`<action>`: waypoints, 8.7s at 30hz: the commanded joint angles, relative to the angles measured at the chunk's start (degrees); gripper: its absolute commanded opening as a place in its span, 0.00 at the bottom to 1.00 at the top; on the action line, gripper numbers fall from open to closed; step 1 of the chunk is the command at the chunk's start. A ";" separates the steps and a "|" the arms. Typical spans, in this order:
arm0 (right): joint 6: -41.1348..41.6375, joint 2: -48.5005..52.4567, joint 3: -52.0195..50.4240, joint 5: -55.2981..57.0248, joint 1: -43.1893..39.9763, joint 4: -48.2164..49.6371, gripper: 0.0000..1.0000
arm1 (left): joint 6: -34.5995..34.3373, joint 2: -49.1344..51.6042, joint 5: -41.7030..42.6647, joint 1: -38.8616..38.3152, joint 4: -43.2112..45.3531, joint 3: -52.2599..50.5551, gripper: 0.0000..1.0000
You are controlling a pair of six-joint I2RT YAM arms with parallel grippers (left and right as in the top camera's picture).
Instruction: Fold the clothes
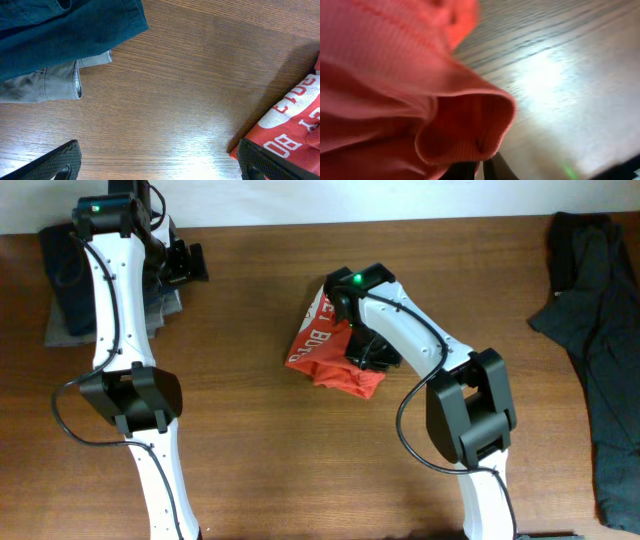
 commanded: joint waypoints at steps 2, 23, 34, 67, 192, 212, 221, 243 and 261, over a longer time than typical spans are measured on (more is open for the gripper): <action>0.72 -0.57 -0.13 2.97 -1.20 -2.99 0.13 | -0.28 1.25 -0.26 0.02 -0.07 0.61 0.99; -31.85 -2.05 12.07 6.78 -1.53 2.78 0.88 | -0.28 1.25 -0.24 -0.31 0.11 0.61 0.99; -44.63 1.97 9.81 -3.08 -5.03 12.57 0.62 | -0.26 1.25 -0.26 -0.94 -1.33 0.61 0.99; -47.63 2.91 4.39 -6.40 -8.15 18.25 0.34 | -0.26 1.25 -0.26 -0.94 -1.14 0.61 0.99; -14.40 1.88 8.55 -0.28 -13.25 23.52 0.04 | -0.26 1.27 -0.46 -2.56 -0.68 0.61 0.99; -14.97 0.28 8.57 3.17 -17.20 14.82 0.75 | -0.26 1.27 -0.44 -2.56 -0.94 0.61 0.99; -25.57 -6.23 8.55 -16.61 -16.65 9.14 0.62 | -0.26 1.27 -0.44 -2.56 -0.85 0.61 0.99; -26.40 -5.46 -18.64 -24.87 -8.57 21.09 0.16 | -0.26 1.27 -0.44 -2.56 -1.42 0.61 0.99; -20.46 -10.19 -16.33 -12.07 -9.35 9.33 0.04 | -0.26 1.27 -0.44 -2.56 -1.33 0.61 0.99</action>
